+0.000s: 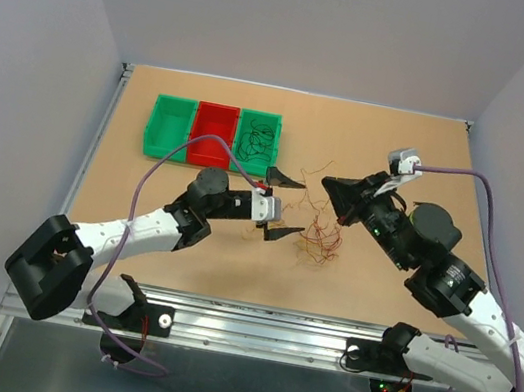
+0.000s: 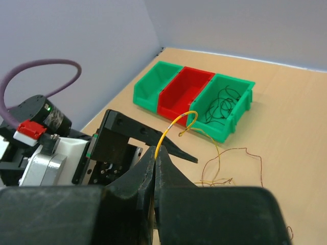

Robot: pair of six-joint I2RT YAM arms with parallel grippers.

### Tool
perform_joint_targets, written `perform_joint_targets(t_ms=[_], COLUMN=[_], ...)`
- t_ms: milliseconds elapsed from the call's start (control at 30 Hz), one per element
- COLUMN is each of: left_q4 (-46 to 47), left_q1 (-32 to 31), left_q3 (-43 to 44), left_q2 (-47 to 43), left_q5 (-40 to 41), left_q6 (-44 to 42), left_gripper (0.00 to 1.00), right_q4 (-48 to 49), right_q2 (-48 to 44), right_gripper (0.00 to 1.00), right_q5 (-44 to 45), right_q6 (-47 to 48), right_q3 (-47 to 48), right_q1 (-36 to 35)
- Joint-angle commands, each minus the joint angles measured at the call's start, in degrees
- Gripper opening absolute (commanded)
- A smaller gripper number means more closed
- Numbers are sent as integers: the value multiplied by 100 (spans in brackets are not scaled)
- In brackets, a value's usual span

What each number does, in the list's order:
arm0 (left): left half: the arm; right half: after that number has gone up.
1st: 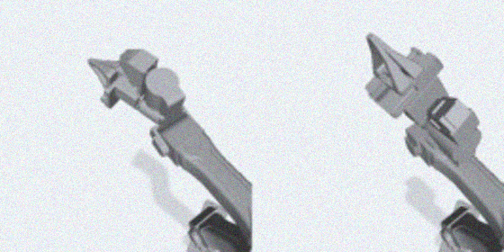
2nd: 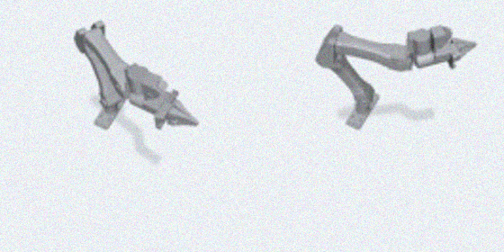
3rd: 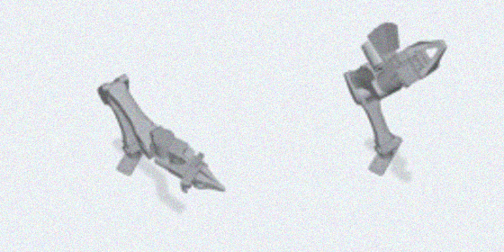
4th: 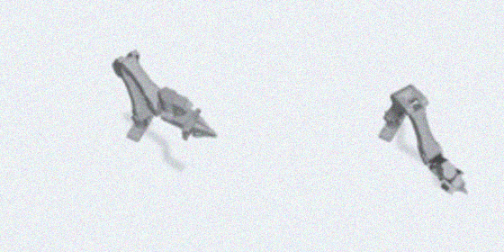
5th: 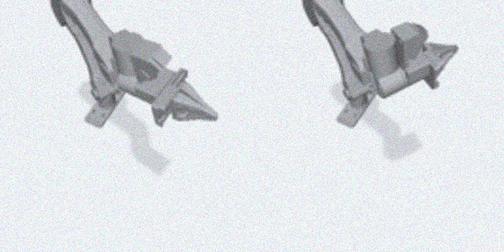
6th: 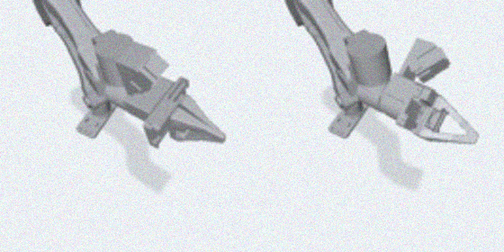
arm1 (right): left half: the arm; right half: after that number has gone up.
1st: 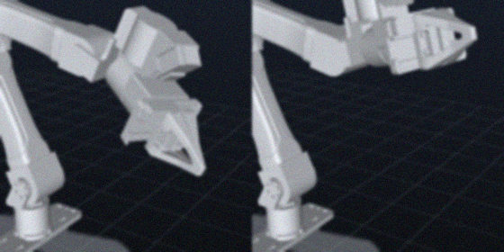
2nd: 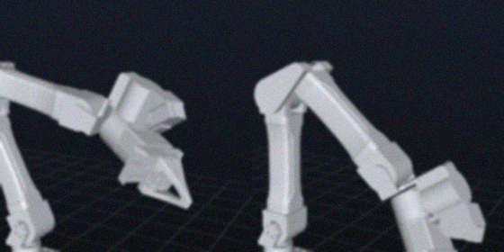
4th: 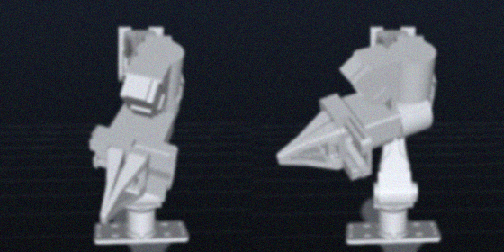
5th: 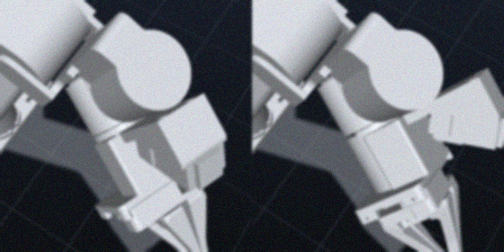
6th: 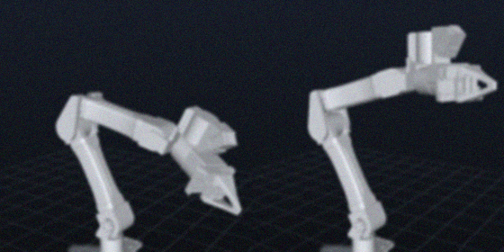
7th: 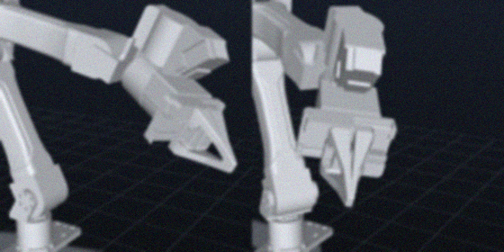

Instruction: Untangle the cables

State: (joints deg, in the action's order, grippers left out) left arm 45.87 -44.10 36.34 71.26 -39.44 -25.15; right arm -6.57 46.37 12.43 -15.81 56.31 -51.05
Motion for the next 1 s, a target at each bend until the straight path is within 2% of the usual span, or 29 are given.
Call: perform_joint_targets(t_ms=[0,133,333,433,467,833,967], left_q4=[617,634,476,546,564,511,309], left_q1=[-11,-11,-11,-11,-3,-2,-2], left_q3=[154,137,5,57,84,75,207], left_q2=[1,-51,-385,-482,-491,-473,-403], left_q5=[-196,356,656,1926,2114,1967,1248], left_q6=[-87,-122,-455,-105,-17,-201,-280], left_gripper=[99,99,99,99,99,99,99], right_q4=[50,42,50,50,50,50,50], right_q2=[83,153,83,-5,-14,21,74], right_gripper=[1,1,1,1,1,1,0], right_q5=[-776,-821,-636,-531,-513,-548,-759], right_q6=[184,175,193,193,193,201,219], right_q3=[415,433,389,363,354,363,389], right_q1=[7,7,7,7,7,7,16])
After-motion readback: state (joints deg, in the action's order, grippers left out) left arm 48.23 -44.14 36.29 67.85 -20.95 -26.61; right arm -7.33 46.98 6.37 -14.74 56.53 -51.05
